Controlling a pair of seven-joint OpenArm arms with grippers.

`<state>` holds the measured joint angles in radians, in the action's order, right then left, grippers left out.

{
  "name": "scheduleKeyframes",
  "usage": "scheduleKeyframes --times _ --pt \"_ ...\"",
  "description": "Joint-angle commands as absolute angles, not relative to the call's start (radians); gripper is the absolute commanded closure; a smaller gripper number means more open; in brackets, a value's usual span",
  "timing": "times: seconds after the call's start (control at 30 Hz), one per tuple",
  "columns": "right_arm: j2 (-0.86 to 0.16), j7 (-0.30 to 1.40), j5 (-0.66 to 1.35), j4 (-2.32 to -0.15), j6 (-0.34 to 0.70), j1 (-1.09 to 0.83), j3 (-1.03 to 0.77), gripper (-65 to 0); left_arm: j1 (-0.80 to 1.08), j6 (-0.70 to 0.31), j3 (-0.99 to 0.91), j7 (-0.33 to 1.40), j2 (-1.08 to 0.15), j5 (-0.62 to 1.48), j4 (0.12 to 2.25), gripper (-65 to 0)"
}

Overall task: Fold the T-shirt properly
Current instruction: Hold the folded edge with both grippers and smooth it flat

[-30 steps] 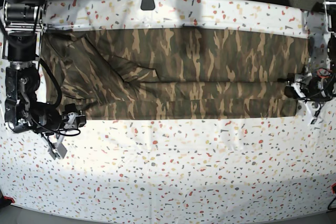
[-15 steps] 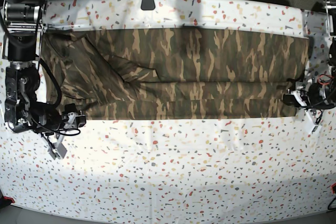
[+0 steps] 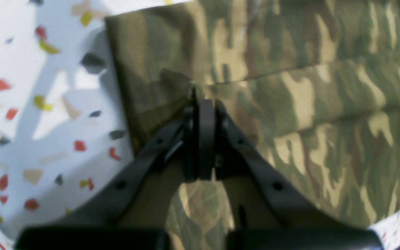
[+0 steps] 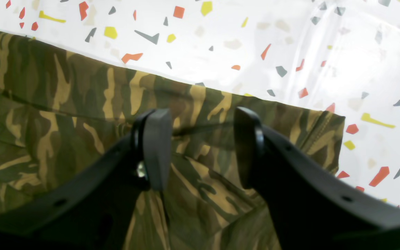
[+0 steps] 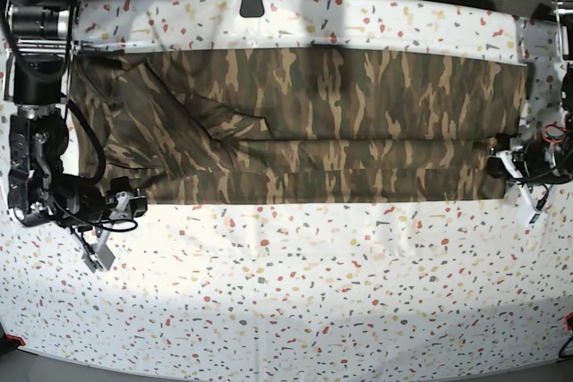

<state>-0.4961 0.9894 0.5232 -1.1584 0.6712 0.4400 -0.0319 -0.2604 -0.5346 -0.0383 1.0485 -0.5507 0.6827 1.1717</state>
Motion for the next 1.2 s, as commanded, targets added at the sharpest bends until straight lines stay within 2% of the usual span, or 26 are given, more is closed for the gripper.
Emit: scheduleKeyframes --times 0.0,0.2,0.47,0.63,0.83,0.87,0.93,1.0,1.17 --pt "-0.513 0.977 0.531 -1.174 0.681 0.471 -0.039 -29.5 -0.282 -0.556 -0.044 1.056 -0.573 0.717 1.188 0.0" --pt "-0.513 0.977 0.527 -1.174 0.681 0.471 -0.039 -29.5 -0.282 -0.698 -0.044 1.195 -0.631 1.034 1.188 0.0" --pt "-0.513 0.977 0.527 -1.174 0.681 0.471 -0.039 -29.5 -0.279 -0.698 -0.044 1.282 -0.726 1.242 1.187 0.0" --pt "-0.513 0.977 0.528 -1.174 0.681 0.471 -0.039 -29.5 -0.260 -0.698 -0.044 1.313 -0.729 1.294 1.187 0.0" --pt "-0.513 0.977 0.528 -1.174 0.681 0.471 -0.039 -29.5 -0.194 -0.698 -0.044 1.275 -0.730 1.231 1.187 0.0" --pt "-0.513 0.977 0.527 -1.174 0.681 0.471 -0.039 -29.5 -0.181 -0.698 -0.044 1.236 -0.730 1.188 1.187 -1.7" --pt "-0.513 0.976 0.527 -1.174 0.681 0.471 -0.039 -29.5 -0.160 -0.698 -0.044 1.150 -0.730 1.097 1.187 -15.5" --pt "-0.513 0.977 0.527 -1.174 0.681 0.471 -0.039 -29.5 -0.143 -0.698 -0.044 1.077 -0.729 1.023 1.187 -24.3" --pt "-0.513 0.977 0.527 -1.174 0.681 0.471 -0.039 -29.5 -0.138 -0.698 -0.044 0.969 -0.730 0.896 1.187 -26.2"
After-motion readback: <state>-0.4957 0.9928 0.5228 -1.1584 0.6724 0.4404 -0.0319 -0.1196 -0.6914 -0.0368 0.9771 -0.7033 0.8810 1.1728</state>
